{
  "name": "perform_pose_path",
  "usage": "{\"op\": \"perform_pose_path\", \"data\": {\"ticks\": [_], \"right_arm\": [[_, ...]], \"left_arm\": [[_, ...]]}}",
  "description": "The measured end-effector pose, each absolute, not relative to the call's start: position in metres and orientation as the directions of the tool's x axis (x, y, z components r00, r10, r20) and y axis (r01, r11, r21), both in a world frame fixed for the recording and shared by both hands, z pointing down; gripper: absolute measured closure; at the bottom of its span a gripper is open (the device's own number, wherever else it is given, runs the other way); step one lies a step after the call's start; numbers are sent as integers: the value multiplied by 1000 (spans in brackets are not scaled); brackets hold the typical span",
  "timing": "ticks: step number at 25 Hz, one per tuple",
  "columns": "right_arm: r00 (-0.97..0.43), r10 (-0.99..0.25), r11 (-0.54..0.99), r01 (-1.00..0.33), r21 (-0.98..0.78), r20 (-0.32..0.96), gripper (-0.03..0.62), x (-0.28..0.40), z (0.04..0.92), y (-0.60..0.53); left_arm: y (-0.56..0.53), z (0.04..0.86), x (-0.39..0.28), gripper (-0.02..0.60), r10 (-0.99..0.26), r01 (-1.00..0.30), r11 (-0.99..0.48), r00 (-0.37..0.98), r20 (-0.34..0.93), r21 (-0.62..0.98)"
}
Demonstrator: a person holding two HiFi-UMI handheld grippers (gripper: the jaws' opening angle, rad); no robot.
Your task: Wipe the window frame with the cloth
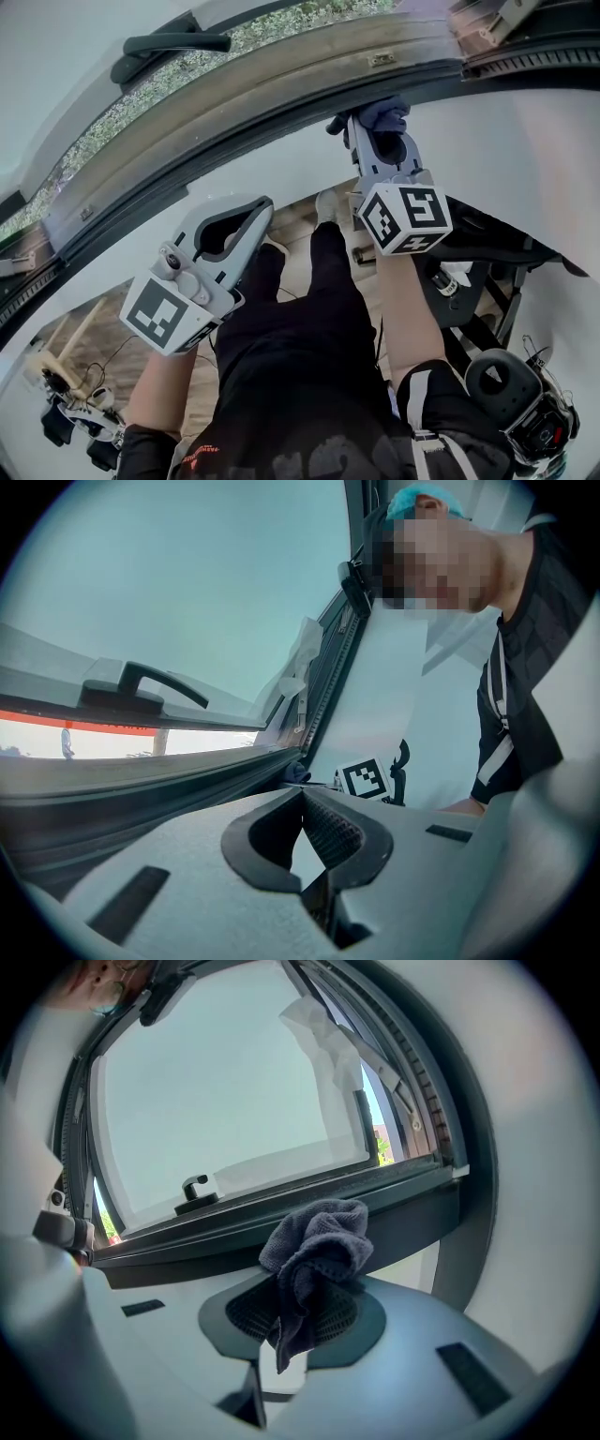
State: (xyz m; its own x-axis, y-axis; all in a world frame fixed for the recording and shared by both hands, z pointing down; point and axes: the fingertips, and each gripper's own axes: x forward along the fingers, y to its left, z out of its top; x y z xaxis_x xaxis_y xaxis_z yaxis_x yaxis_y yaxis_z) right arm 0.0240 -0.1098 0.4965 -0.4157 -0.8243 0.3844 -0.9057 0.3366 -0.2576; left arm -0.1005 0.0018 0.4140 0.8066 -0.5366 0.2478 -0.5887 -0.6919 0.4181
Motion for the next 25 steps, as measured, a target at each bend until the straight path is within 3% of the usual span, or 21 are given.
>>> {"op": "perform_pose_path", "data": {"ticks": [12,25], "right_arm": [[-462,-798,377,-884,-277,387,539,-1,496,-97],[-459,-818,376,-882,-282,345,539,37,448,-81]], "left_arm": [[7,408,-108,561,-550,-597,-699,801,236,394],[4,365,-80,561,-549,-578,-743,815,186,339]]}}
